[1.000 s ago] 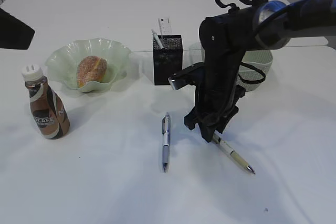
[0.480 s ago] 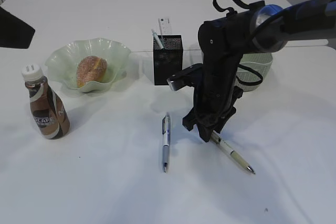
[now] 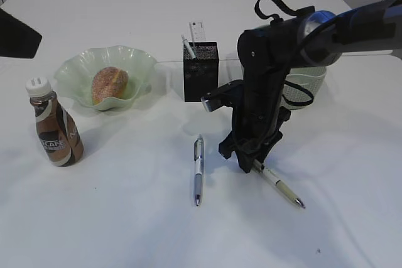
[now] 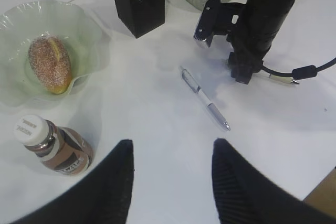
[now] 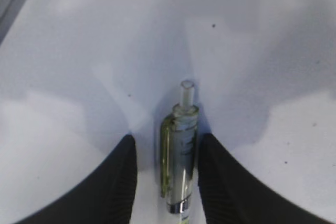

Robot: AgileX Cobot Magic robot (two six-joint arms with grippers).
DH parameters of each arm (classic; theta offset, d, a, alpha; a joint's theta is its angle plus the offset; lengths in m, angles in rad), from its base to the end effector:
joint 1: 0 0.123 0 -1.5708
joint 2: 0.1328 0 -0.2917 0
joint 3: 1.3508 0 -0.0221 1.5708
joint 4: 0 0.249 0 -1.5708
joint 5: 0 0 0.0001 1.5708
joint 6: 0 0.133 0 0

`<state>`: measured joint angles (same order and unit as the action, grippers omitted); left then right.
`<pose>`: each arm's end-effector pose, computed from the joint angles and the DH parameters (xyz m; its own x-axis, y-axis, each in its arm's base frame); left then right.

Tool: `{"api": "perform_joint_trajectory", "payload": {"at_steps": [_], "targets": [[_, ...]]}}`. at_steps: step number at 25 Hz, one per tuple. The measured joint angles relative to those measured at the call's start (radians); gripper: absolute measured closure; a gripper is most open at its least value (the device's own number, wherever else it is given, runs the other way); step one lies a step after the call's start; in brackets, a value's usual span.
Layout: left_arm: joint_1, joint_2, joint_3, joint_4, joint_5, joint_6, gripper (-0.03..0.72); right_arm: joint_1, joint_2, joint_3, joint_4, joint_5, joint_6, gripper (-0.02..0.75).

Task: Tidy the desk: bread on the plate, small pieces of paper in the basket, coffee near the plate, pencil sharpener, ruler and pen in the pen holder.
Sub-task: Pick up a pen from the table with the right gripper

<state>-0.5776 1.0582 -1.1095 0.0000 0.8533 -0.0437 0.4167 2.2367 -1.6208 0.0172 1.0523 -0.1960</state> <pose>0.1975 -0.1288 0.3629 -0.5725 0.3210 -0.7545 0.5215 0.8526 -0.0330 0.3958 0.1773 0.0870 -0.8230 -0.5681 0.0072 -0.5679 0.8229 0.0166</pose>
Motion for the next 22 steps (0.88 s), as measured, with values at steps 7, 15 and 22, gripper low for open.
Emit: {"api": "perform_joint_trajectory", "payload": {"at_steps": [7,15,22], "targets": [[0.000,0.000,0.000,0.000,0.000,0.000,0.348,0.000,0.000,0.000,0.003,0.000,0.000,0.561],[0.000,0.000,0.000,0.000,0.000,0.000,0.348,0.000,0.003,-0.009,0.003,0.000,0.000,0.594],[0.000,0.000,0.000,0.016,0.000,0.000,0.348,-0.002,0.008,-0.166,-0.001,0.134,0.011,0.595]]}}
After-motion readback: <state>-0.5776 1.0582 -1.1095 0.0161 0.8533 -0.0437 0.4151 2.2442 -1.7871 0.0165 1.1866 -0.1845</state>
